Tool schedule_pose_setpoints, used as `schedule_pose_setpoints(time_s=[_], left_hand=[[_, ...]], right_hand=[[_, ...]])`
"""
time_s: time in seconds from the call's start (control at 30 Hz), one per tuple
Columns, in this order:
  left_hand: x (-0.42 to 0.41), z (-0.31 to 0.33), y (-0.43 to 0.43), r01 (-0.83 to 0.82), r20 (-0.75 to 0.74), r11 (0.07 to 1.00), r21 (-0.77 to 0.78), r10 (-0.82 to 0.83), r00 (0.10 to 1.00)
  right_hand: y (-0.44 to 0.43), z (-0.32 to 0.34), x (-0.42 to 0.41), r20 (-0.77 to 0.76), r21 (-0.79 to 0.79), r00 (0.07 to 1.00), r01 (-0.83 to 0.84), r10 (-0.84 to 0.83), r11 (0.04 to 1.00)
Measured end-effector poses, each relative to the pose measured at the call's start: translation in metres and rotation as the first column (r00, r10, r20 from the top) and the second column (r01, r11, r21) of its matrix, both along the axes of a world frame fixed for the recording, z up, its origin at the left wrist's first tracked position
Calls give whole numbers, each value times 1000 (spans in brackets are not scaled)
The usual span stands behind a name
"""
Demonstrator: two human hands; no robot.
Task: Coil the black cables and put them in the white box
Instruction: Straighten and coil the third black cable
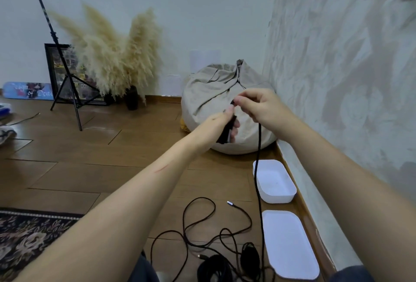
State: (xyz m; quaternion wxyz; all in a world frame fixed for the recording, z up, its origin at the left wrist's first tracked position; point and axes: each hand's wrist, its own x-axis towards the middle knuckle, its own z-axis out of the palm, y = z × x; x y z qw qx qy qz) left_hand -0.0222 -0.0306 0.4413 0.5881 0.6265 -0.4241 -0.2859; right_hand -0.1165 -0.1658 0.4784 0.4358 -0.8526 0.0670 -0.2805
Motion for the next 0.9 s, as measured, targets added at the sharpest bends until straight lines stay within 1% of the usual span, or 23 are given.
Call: schedule_pose_setpoints(time_s=[0.03,0.1,0.2,0.3,0.43,0.6,0.7,0.8,0.9], left_hand=[[-6,1,-1,37,30,999,9,-37,999],[-13,1,-2,31,72,999,-13,-30,997],[-15,1,-3,-40,48,996,-81,44,998],[-18,1,-2,-56,35,992,-112,60,998],[-24,2,0,-62,53,991,-118,68,996],[-29,4,1,-13,73,996,-90,19,997],[-33,7,2,10,96,996,-84,-2,995],[-37,9,2,36,113,996,-76,-28,993],[-39,9,1,36,99,996,-83,-28,995]], right_hand=[[-2,-1,0,27,17,1000,3,-4,1000],[-7,-4,-1,59,72,998,25,-30,997],[-14,-10,-5,82,206,995,42,-60,978],[-14,-17,-8,64,277,997,12,-31,961],[-13,-22,-10,62,318,998,-35,16,948],[-18,-24,-9,90,373,996,-39,5,927],[-22,-24,-9,101,375,995,-17,-22,927],[-25,-24,-10,97,353,995,-19,-16,935],[-23,-25,-9,112,354,994,-39,-1,934]])
